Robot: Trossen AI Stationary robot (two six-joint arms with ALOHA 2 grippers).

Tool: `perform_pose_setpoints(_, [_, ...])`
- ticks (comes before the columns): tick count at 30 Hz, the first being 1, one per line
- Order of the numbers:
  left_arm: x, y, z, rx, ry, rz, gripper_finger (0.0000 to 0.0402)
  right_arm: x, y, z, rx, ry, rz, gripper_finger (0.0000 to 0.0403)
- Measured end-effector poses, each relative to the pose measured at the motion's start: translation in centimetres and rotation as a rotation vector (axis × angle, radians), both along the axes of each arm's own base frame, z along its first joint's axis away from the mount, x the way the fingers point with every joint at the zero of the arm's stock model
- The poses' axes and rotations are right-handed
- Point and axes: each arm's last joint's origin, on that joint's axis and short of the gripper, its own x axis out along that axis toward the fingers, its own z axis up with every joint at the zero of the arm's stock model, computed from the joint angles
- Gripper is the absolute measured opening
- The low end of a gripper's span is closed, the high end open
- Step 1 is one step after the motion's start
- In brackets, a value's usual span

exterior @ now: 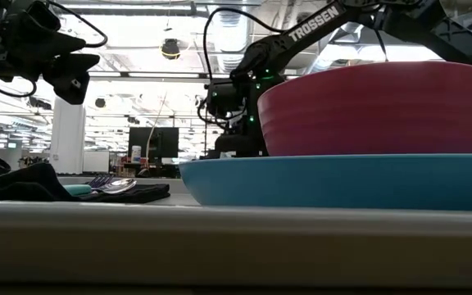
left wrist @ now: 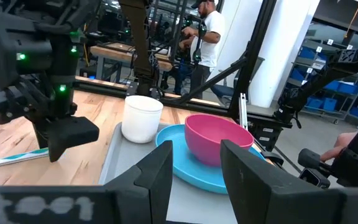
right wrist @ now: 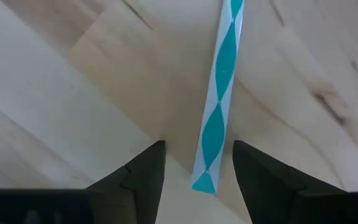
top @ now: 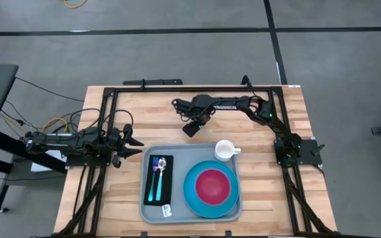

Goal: Set up tray
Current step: Put the blue table knife on the black table napkin to the right of the blue spoon

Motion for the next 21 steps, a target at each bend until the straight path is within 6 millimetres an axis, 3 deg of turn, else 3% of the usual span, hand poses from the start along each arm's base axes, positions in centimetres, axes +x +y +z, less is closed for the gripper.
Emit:
perform_pose_setpoints(7, [0.0, 0.0, 0.0, 0.0, 0.0, 0.0, 0.0122, -0.09, 0.0, -0.28, 0.002, -0.007, -0.001, 0.0161])
perform_pose_setpoints(17, [0.0, 0.0, 0.0, 0.0, 0.0, 0.0, 0.0122, 0.06, 0.33, -0.32, 0.013, -0.015, 0.007, 0.0047])
perform_pose_setpoints(21, [0.0, 0.0, 0.0, 0.0, 0.0, 0.001, 0.0122, 0.12, 0.55, -0.31, 0.013, -0.016, -0.023, 0.0035])
